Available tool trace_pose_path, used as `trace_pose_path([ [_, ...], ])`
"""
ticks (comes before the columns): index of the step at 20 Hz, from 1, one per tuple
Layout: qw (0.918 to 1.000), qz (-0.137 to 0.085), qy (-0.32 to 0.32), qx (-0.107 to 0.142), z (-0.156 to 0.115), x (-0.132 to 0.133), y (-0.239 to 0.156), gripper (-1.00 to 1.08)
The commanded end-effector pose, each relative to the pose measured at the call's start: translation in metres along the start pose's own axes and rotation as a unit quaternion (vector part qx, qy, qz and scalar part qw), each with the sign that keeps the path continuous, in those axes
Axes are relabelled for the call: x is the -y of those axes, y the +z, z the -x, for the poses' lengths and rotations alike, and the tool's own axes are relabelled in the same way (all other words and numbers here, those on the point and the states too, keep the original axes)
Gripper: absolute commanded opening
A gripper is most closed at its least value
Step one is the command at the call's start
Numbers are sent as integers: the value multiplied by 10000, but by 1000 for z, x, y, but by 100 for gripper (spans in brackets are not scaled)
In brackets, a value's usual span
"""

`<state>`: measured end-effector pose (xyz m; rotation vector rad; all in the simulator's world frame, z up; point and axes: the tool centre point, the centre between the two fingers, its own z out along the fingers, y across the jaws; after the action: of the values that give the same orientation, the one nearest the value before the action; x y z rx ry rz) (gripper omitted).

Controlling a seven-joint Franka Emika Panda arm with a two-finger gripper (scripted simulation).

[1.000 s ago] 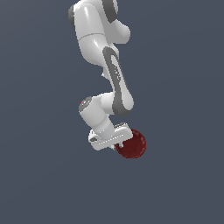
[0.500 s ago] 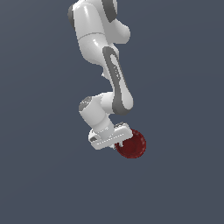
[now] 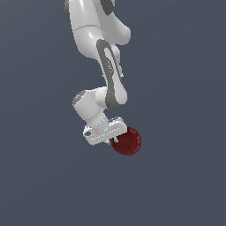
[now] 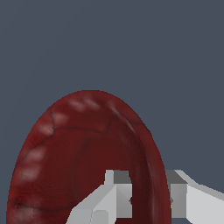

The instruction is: Pick up the object and move it to a goal position.

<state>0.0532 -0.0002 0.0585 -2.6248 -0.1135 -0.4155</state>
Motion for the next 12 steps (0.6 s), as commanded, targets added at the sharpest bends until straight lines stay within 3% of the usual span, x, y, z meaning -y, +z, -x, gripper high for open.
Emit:
trace_pose_path([
  [1, 10000, 8, -4, -12, 8, -6, -14, -100],
  [12, 10000, 13, -1, -5, 58, -44, -92, -100],
])
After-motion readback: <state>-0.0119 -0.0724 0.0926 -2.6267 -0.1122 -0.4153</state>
